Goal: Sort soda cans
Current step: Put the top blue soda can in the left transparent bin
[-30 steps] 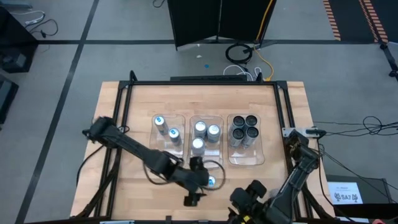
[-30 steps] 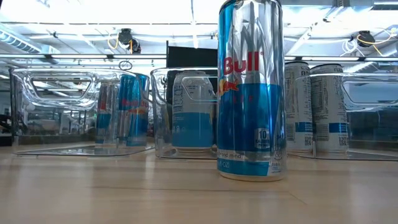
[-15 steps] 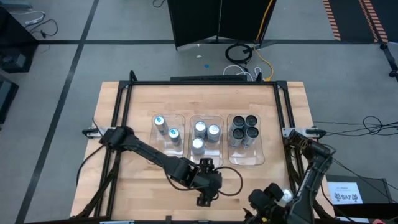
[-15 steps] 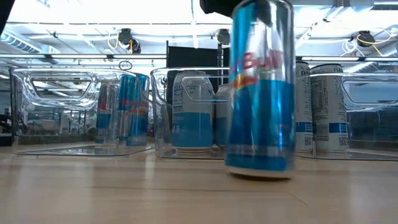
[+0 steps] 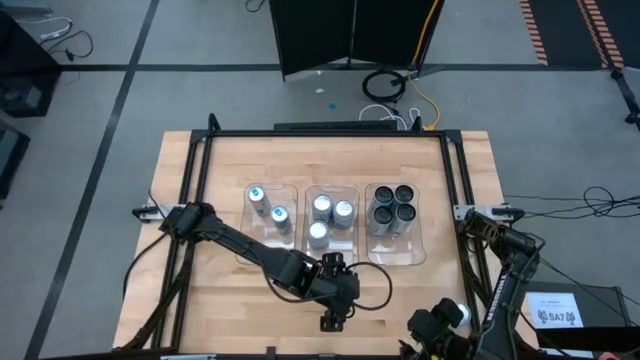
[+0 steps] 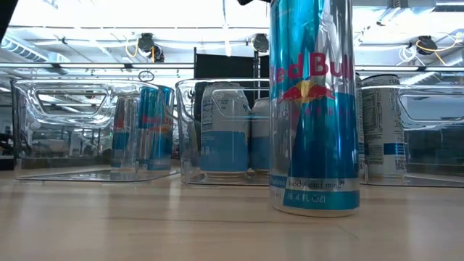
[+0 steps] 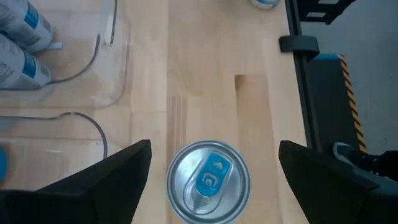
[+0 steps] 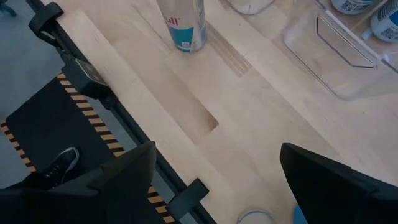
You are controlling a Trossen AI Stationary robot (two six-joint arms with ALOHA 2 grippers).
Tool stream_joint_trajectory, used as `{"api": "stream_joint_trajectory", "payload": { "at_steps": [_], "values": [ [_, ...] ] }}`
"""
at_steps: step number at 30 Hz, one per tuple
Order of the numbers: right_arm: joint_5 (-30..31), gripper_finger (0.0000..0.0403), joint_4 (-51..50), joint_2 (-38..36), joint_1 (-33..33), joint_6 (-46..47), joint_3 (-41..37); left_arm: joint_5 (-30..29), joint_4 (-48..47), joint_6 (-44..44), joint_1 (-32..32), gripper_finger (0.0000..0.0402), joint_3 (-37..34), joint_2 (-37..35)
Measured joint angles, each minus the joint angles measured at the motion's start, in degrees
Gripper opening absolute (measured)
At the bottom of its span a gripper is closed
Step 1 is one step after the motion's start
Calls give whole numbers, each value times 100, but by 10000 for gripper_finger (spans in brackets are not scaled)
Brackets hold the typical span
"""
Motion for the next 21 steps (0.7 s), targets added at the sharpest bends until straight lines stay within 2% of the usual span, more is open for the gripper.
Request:
{"api": "stream_joint_trajectory", "payload": {
  "at_steps": [12,17,21],
  "values": [
    [29,336,0,0,36,-2,0,5,-26,11,28,360,0,86],
    [99,336,0,0,53,-4,0,288,-95,2,40,360,-2,315],
    [123,336,1,0,57,-4,0,292,-158,7,15,360,-2,396]
  ]
}}
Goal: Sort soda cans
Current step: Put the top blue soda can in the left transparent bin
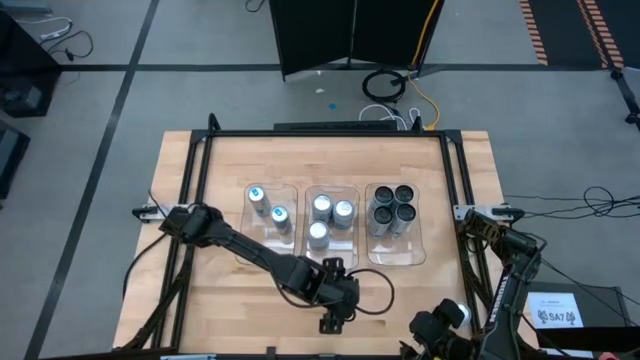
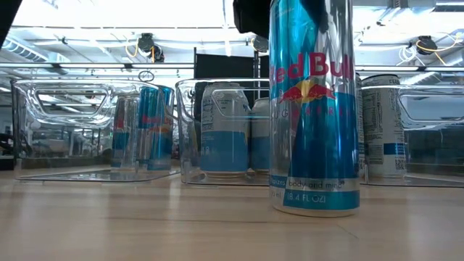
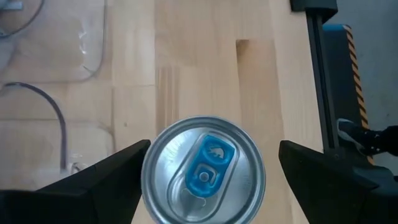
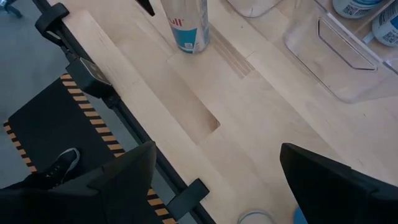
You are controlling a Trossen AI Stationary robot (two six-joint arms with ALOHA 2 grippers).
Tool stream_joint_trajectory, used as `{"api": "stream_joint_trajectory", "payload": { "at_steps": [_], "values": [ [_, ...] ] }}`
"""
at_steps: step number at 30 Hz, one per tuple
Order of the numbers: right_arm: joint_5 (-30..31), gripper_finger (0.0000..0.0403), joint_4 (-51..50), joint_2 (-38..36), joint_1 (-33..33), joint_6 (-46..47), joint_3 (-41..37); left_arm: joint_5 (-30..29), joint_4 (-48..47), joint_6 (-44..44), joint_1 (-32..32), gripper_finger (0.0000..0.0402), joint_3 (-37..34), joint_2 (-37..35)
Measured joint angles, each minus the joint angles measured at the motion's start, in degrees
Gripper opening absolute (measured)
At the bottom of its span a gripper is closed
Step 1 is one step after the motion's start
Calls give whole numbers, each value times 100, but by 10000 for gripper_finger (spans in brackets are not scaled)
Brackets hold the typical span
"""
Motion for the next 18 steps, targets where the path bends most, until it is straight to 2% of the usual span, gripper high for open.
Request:
{"api": "stream_joint_trajectory", "payload": {
  "at_steps": [5,13,18],
  "values": [
    [4,336,1,0,-1,-17,0,-73,13,-2,0,344,0,9],
    [11,336,-1,0,-1,-17,0,-82,15,-4,0,246,0,9],
    [10,336,-1,0,-1,-18,0,-32,6,-150,3,243,-2,-17]
  ]
}}
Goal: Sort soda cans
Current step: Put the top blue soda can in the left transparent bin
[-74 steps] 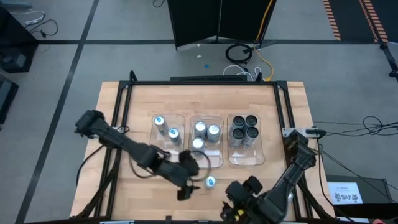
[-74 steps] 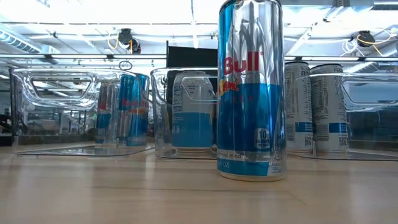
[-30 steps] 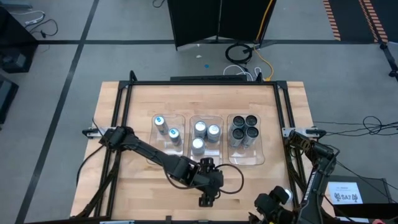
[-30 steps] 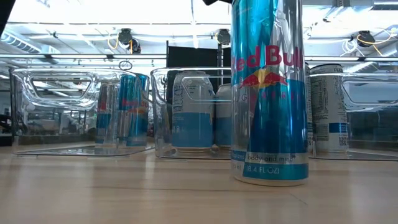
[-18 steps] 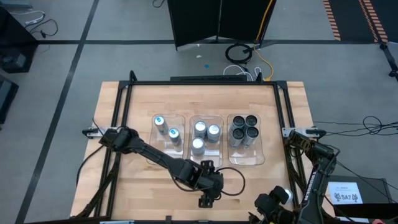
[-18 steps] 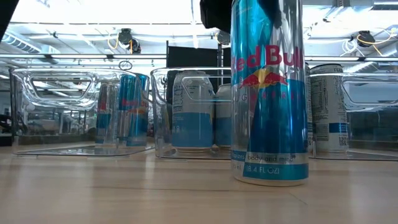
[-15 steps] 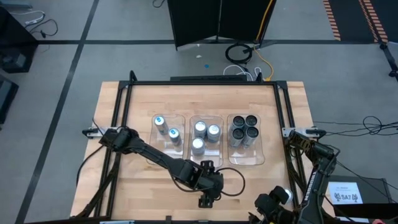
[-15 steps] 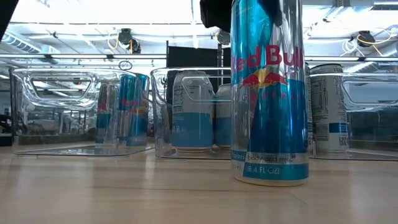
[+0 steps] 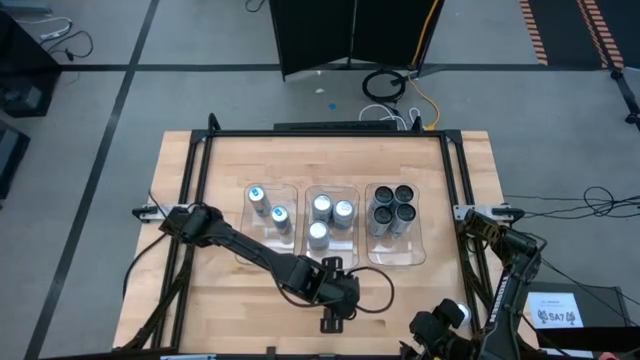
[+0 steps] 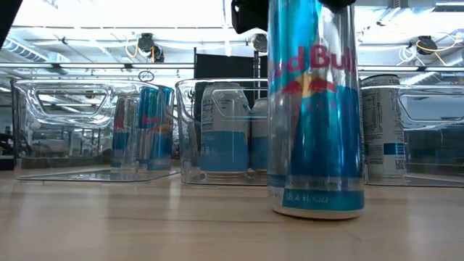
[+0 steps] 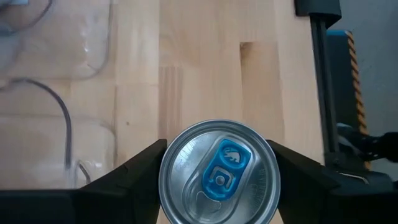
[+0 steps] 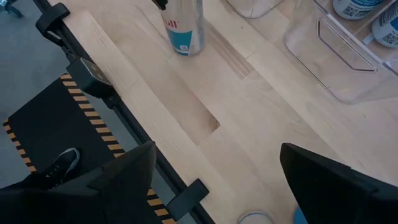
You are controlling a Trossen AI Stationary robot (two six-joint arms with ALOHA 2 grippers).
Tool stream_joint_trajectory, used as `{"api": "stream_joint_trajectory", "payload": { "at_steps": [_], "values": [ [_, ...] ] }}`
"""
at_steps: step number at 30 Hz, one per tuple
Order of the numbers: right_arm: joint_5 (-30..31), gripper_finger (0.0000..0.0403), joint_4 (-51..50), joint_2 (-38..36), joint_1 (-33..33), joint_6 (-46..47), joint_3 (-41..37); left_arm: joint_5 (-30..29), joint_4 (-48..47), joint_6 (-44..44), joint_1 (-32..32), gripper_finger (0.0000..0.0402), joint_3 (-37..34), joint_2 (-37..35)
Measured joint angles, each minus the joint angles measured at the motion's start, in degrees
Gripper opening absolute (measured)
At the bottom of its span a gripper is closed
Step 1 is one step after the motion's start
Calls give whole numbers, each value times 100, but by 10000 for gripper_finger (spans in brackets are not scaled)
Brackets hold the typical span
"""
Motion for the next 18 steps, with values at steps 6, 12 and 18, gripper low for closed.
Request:
{"api": "stream_joint_trajectory", "payload": {
  "at_steps": [6,12,18],
  "values": [
    [-2,336,2,0,-2,-2,0,36,-550,-307,1,248,417,-75],
    [-1,336,1,0,-2,-2,0,-209,-1675,-465,10,253,1284,-110],
    [0,336,1,1,4,15,0,-818,-2811,-842,35,255,1582,-582]
  ]
}}
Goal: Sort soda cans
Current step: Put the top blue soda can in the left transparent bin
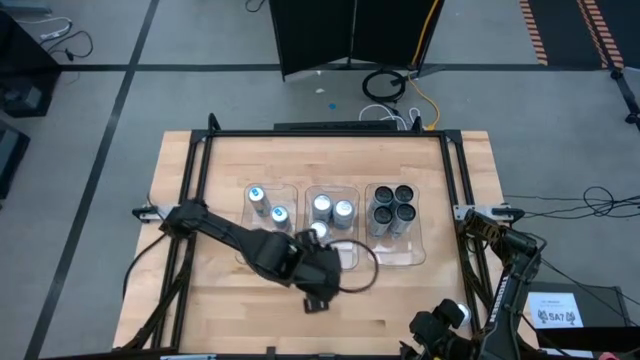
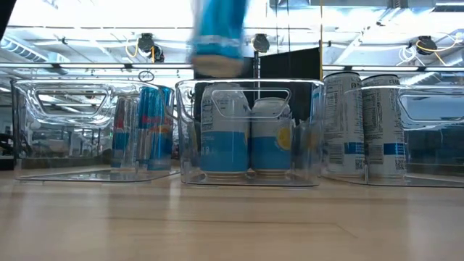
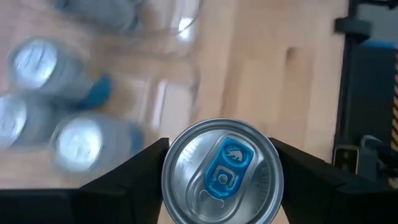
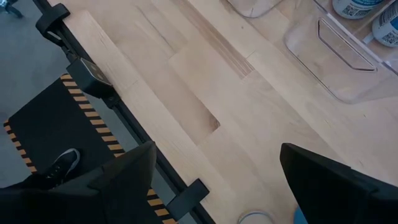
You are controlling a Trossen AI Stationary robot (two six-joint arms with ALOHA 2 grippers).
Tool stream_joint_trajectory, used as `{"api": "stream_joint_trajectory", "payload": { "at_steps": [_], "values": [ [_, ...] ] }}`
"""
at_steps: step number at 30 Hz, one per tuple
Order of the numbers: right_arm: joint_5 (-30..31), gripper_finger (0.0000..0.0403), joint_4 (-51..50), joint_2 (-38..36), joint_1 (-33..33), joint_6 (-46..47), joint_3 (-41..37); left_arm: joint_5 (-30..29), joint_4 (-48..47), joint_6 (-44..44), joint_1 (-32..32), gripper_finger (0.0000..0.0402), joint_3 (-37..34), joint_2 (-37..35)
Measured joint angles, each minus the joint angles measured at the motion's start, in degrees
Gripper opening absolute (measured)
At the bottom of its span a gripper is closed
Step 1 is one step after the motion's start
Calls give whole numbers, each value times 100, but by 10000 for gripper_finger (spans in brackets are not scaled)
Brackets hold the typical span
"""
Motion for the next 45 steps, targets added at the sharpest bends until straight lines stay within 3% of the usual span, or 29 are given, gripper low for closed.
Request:
{"api": "stream_joint_trajectory", "payload": {
  "at_steps": [7,12,19,26,35,40,45],
  "values": [
    [-1,336,1,-1,2,3,0,-1038,-1338,-667,-83,256,-272,-486],
    [-1,336,2,-1,23,28,0,-1116,-1312,-941,-137,257,-755,-878],
    [11,336,102,-1,175,440,0,-1504,-1315,-1726,-251,257,-2282,-1860],
    [16,336,98,-1,223,789,0,-1739,-460,-2464,-300,257,-4410,-3135],
    [18,336,100,-1,140,1232,0,-1646,972,-2476,203,258,-6656,-4501],
    [17,336,115,1,19,1457,0,-1354,1804,-2308,557,258,-7614,-5147],
    [19,336,154,1,-168,1508,0,-1314,2270,-1960,896,258,-8060,-5478]
  ]
}}
